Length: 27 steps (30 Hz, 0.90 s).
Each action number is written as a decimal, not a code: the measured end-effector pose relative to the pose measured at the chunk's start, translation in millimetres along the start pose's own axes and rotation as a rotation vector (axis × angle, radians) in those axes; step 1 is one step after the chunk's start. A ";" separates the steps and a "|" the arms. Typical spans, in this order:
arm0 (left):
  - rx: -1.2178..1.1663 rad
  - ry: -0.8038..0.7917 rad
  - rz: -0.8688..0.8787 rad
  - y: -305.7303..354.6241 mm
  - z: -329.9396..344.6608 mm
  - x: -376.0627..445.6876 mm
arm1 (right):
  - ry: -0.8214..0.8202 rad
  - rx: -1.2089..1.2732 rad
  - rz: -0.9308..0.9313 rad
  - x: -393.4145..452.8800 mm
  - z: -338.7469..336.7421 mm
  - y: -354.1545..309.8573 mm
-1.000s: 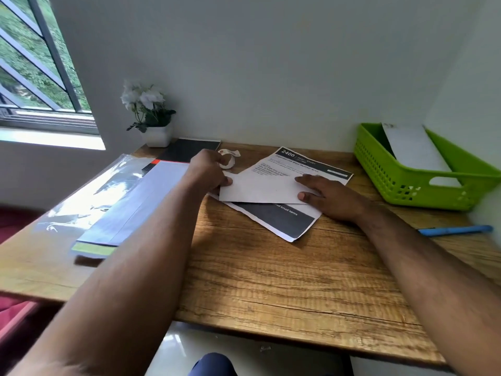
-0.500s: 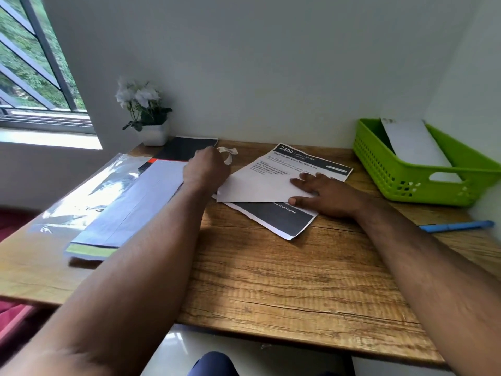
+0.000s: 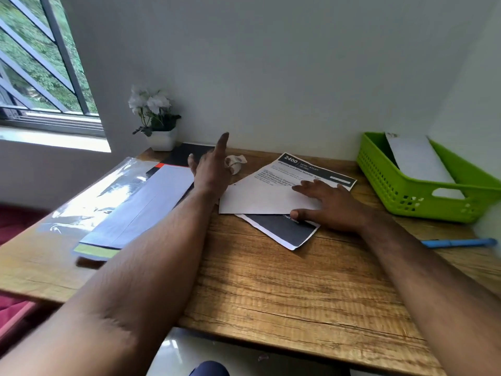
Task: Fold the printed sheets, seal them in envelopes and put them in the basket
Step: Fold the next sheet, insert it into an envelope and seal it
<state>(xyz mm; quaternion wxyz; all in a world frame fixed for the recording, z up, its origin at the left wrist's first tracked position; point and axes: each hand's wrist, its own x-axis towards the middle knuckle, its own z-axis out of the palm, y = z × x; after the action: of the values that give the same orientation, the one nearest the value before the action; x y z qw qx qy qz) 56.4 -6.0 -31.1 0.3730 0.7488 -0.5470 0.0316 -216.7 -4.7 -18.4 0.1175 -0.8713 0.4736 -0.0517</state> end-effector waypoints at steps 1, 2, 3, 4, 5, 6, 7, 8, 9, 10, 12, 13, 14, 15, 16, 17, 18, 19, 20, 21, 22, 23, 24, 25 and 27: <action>-0.050 0.031 0.054 0.6 1.1 1.2 | 0.051 0.039 -0.015 -1.6 -1.3 -1.9; -0.116 0.057 0.121 3.2 1.7 1.6 | 0.119 0.100 -0.033 -3.1 -2.3 -3.1; -0.205 0.072 0.188 8.3 1.2 1.8 | 0.201 0.180 -0.054 -5.2 -5.2 -5.5; -0.303 0.063 0.247 15.5 -0.9 -0.9 | 0.283 0.282 -0.063 -5.6 -5.7 -6.2; -0.391 0.041 0.304 25.2 -3.6 -5.0 | 0.355 0.395 -0.064 -5.6 -7.0 -6.1; -0.452 0.018 0.361 35.5 -6.1 -11.7 | 0.409 0.508 -0.062 -5.6 -8.2 -7.0; -0.492 -0.009 0.411 45.4 -7.6 -18.9 | 0.455 0.611 -0.063 -4.3 -9.5 -7.6; -0.516 -0.037 0.461 55.4 -8.3 -26.1 | 0.500 0.694 -0.072 -2.6 -10.6 -6.5; -0.526 -0.064 0.508 63.0 -9.2 -31.9 | 0.535 0.763 -0.080 -0.6 -11.6 -5.9; -0.527 -0.095 0.548 69.0 -8.4 -37.0 | 0.559 0.827 -0.083 -0.1 -12.9 -5.5; -0.541 -0.171 0.578 76.0 -8.0 -43.1 | 0.569 0.949 -0.093 0.3 -15.1 -5.3; -0.553 -0.214 0.580 77.8 -8.7 -44.6 | 0.561 0.999 -0.100 0.3 -16.6 -6.3; -0.567 -0.258 0.586 80.2 -8.4 -47.4 | 0.546 1.029 -0.102 -0.4 -16.1 -5.4; -0.586 -0.297 0.590 81.7 -7.9 -49.5 | 0.533 1.039 -0.103 -0.9 -15.8 -4.8; -0.606 -0.332 0.590 83.4 -8.2 -52.2 | 0.522 1.033 -0.103 -1.3 -15.5 -4.6; -0.629 -0.364 0.583 84.6 -8.4 -54.0 | 0.515 1.018 -0.099 -1.0 -14.6 -3.6; -0.656 -0.391 0.575 85.6 -8.7 -55.5 | 0.510 1.006 -0.095 -0.9 -13.7 -2.4; -0.685 -0.413 0.564 85.9 -9.3 -56.3 | 0.508 0.991 -0.096 -0.6 -13.2 -1.5; -0.712 -0.434 0.553 86.3 -10.1 -57.3 | 0.507 0.974 -0.095 0.1 -12.4 0.0; -0.730 -0.450 0.543 86.5 -10.6 -58.0 | 0.506 0.948 -0.094 0.5 -11.8 1.0; -0.736 -0.462 0.536 86.6 -11.3 -58.5 | 0.507 0.933 -0.092 0.9 -11.5 2.0; -0.737 -0.464 0.532 86.0 -11.3 -58.1 | 0.508 0.926 -0.091 1.1 -11.3 2.4; -0.733 -0.459 0.534 85.7 -11.2 -57.4 | 0.514 0.927 -0.093 0.5 -11.8 1.9; -0.723 -0.451 0.540 85.1 -10.5 -57.0 | 0.521 0.927 -0.093 0.1 -12.1 1.5; -0.682 -0.432 0.568 84.8 -7.9 -57.8 | 0.540 0.936 -0.098 -0.2 -12.3 0.6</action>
<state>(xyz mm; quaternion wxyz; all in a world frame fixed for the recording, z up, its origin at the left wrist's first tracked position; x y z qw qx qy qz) -35.4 34.2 -7.3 0.4514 0.3948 -0.7736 -0.2047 -219.8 -6.8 -6.7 0.3647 -0.7026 0.3721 -0.4846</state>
